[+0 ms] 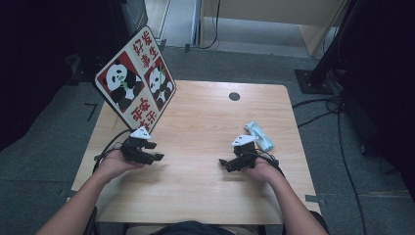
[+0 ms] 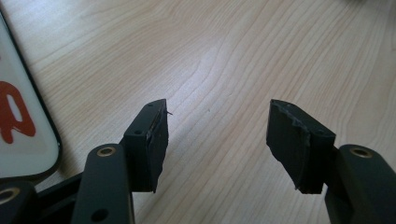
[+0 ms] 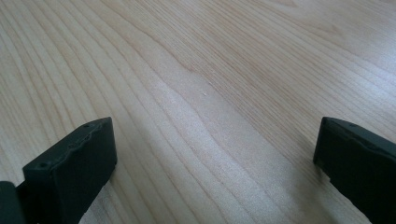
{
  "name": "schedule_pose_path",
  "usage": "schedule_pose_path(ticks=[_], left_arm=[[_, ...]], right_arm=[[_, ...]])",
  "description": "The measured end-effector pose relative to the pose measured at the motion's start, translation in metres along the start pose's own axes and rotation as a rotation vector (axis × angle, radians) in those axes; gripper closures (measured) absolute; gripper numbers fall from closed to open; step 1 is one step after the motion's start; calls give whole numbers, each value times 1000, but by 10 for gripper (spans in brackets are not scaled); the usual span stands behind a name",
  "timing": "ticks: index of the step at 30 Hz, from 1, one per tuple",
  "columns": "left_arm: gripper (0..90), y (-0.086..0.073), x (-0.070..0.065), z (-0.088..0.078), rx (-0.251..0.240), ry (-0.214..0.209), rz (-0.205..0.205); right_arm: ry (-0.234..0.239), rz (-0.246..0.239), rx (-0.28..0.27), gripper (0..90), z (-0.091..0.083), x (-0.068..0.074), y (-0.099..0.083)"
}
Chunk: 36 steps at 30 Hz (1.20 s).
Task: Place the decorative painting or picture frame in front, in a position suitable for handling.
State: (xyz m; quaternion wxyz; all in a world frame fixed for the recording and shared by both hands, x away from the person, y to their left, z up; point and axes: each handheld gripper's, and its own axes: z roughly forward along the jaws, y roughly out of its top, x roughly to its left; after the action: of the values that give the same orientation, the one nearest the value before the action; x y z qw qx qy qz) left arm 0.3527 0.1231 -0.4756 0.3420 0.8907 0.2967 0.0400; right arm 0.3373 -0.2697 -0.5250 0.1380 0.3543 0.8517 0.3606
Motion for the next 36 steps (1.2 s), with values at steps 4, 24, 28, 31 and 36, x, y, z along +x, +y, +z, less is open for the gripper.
schedule_pose_path(ticks=[4, 24, 28, 31, 36], left_arm=[[394, 0, 2, -8, -19, 10, -8], [433, -18, 19, -46, -79, 65, -87], [445, -18, 21, -52, -92, 60, -112], [441, -20, 25, -60, -89, 64, -130], [414, -26, 30, -70, -103, 62, -158]], right_arm=[[-2, 0, 0, 0, 0, 0, 0], [4, 2, 3, 0, 2, 1, 2], [5, 1, 4, 0, 2, 1, 2], [5, 0, 4, 0, 2, 1, 2], [5, 1, 4, 0, 2, 1, 2]])
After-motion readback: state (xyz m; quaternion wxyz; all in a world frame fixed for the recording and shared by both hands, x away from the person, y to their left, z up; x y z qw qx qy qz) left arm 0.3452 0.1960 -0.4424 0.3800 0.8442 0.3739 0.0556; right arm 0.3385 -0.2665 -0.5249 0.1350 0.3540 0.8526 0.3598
